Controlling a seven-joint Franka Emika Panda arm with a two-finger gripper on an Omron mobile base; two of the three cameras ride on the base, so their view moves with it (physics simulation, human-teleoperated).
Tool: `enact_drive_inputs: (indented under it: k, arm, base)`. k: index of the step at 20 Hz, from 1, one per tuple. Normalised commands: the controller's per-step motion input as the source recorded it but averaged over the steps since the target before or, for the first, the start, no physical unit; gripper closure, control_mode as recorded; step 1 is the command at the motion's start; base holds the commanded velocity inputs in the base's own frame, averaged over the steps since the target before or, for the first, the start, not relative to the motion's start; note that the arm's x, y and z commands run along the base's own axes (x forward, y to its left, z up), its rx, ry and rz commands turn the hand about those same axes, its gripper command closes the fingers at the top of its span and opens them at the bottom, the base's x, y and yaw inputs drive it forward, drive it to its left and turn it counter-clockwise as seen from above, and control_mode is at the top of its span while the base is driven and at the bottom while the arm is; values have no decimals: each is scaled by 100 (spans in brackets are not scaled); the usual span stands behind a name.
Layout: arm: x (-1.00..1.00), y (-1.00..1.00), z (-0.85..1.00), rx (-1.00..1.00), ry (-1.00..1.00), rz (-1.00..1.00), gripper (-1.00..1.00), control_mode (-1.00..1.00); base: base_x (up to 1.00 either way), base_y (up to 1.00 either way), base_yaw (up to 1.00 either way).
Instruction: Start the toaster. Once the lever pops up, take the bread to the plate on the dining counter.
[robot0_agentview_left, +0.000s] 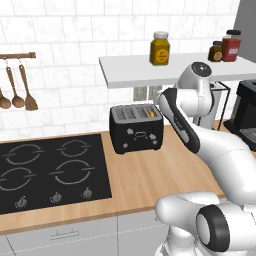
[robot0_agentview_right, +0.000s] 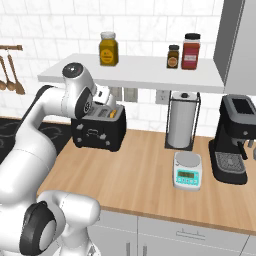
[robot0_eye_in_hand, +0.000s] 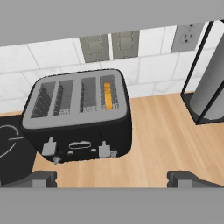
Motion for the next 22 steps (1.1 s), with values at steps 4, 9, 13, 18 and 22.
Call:
enact_drive_inputs:
  k: [4, 9, 13, 18, 22]
  arm:
    - [0, 0, 0, 0, 0, 0, -100, -100]
    - [0, 0, 0, 0, 0, 0, -100, -100]
    - [0, 0, 0, 0, 0, 0, -100, -100]
    - [0, 0, 0, 0, 0, 0, -100, -100]
    - [0, 0, 0, 0, 0, 0, -100, -100]
  base:
    - [0, 0, 0]
    - [0, 0, 0]
    - [0, 0, 0]
    - [0, 0, 0]
    - [0, 0, 0]
